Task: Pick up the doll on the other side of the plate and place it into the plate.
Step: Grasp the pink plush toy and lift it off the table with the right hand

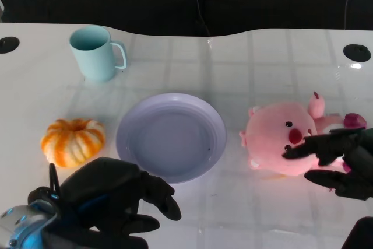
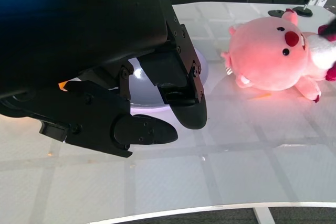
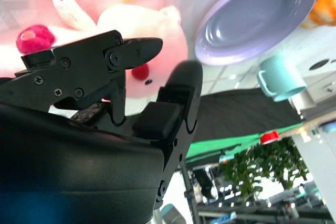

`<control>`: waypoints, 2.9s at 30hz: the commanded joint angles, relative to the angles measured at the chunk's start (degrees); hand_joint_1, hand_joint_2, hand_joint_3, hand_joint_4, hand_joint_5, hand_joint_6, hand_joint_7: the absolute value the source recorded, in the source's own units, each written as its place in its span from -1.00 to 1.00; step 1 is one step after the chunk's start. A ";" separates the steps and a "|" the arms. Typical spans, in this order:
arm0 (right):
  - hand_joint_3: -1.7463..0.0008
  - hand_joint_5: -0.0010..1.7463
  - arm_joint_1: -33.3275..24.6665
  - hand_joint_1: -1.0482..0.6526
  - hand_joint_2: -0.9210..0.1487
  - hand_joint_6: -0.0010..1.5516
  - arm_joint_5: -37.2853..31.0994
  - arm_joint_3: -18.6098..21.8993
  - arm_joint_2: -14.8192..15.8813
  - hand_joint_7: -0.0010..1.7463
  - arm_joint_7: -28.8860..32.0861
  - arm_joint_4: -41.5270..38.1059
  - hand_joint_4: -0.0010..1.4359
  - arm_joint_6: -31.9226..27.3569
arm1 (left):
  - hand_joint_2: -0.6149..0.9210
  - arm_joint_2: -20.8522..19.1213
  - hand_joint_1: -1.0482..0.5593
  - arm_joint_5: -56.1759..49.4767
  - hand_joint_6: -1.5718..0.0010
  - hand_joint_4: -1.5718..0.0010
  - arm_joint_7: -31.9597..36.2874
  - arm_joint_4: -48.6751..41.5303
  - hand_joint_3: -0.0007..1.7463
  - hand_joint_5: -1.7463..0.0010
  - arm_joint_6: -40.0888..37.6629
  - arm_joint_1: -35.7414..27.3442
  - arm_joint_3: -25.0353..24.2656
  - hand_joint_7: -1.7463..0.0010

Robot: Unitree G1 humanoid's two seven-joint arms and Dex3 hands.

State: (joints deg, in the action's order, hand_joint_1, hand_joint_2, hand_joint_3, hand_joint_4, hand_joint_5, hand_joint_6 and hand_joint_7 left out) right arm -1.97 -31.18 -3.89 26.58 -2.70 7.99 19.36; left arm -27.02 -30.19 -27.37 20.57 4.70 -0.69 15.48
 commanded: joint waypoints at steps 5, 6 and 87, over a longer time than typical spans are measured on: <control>0.96 -0.34 -0.05 -0.34 -0.93 -0.44 -3.19 3.26 0.59 -0.98 1.39 3.50 -0.69 -4.30 | 1.00 -0.74 -0.01 0.28 -0.19 0.06 0.54 -0.30 -0.65 -0.38 0.89 0.19 -0.45 0.64; 0.97 -0.34 0.00 -0.35 -0.92 -0.45 -3.45 3.56 0.68 -0.99 0.26 4.44 -0.73 -6.30 | 1.00 -0.78 -0.01 0.13 -0.19 0.06 0.35 -0.09 -0.64 -0.37 0.70 0.16 -0.44 0.64; -0.45 1.00 29.87 -0.03 0.02 -0.03 -2.52 -10.83 -7.22 0.99 19.50 -43.38 0.22 -17.31 | 1.00 -2.54 -0.04 0.57 -0.17 0.06 -2.13 7.19 -0.61 -0.40 -2.32 -4.79 -1.90 0.62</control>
State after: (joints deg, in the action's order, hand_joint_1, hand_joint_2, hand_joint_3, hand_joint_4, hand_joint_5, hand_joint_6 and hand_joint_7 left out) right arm 28.66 -34.93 -16.22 19.18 15.77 -36.83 1.05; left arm -28.52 -29.54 -29.09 27.80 2.51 -5.51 14.00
